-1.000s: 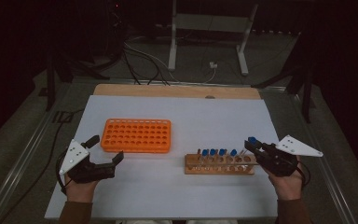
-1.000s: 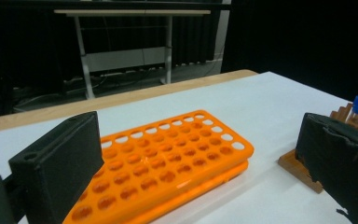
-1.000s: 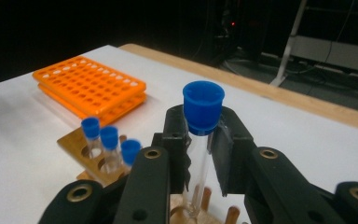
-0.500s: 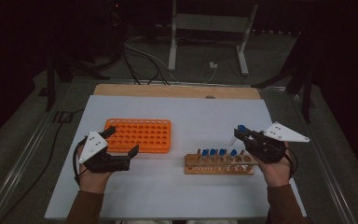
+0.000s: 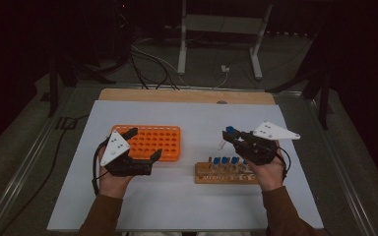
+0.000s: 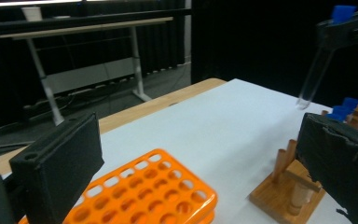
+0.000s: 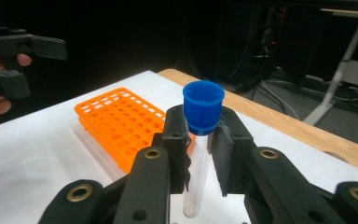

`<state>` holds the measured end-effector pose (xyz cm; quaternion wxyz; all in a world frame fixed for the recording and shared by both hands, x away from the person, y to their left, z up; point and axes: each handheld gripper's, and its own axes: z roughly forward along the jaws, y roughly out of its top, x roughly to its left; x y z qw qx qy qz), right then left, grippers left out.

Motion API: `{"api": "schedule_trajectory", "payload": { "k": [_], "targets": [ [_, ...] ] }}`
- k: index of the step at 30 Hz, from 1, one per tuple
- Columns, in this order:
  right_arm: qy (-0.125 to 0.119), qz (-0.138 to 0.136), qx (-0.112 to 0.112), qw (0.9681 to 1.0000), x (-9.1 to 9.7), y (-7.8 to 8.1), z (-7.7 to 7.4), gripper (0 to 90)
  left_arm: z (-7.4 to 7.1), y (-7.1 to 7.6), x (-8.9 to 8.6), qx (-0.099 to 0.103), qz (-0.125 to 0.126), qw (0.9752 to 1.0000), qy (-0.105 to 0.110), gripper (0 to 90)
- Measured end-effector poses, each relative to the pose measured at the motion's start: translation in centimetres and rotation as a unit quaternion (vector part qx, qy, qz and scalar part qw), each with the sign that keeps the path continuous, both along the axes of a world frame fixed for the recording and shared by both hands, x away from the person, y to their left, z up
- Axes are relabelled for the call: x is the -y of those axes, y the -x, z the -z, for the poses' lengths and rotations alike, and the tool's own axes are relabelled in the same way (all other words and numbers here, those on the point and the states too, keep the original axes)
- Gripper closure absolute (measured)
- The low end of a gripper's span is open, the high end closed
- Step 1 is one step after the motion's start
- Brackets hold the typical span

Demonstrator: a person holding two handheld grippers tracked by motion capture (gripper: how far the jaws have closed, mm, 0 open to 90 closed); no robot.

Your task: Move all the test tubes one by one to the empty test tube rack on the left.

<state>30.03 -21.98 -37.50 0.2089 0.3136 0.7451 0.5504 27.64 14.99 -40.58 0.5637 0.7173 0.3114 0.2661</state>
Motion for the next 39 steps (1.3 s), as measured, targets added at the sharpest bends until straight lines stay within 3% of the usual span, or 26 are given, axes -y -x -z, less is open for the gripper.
{"api": "schedule_trajectory", "payload": {
  "k": [12,17,21,26,29,39],
  "targets": [
    [-0.009,-0.033,-0.021,0.9992,-3.4,-0.6,0.7,76.5,-0.1,-0.7,2.8,-0.014,0.025,0.9995,-0.012,3.4],
    [-0.013,-0.047,-0.028,0.9984,-4.6,-0.7,0.8,76.5,0.0,-1.2,4.2,-0.039,0.041,0.9984,-0.006,5.6],
    [-0.010,-0.059,-0.029,0.9978,-5.6,-0.7,0.8,76.5,0.2,-1.2,4.9,-0.045,0.054,0.9974,-0.010,8.8],
    [-0.011,-0.070,-0.030,0.9970,-6.7,-0.6,0.7,76.6,0.5,-1.2,6.2,-0.043,0.079,0.9958,-0.016,22.4],
    [-0.012,-0.078,-0.031,0.9964,-7.3,-0.6,0.7,76.5,0.7,-1.2,6.8,-0.044,0.081,0.9953,-0.028,29.7],
    [-0.010,-0.092,-0.035,0.9951,-8.5,-0.3,0.9,76.6,0.8,-0.9,7.4,-0.039,0.092,0.9942,-0.040,59.5]
  ]
}}
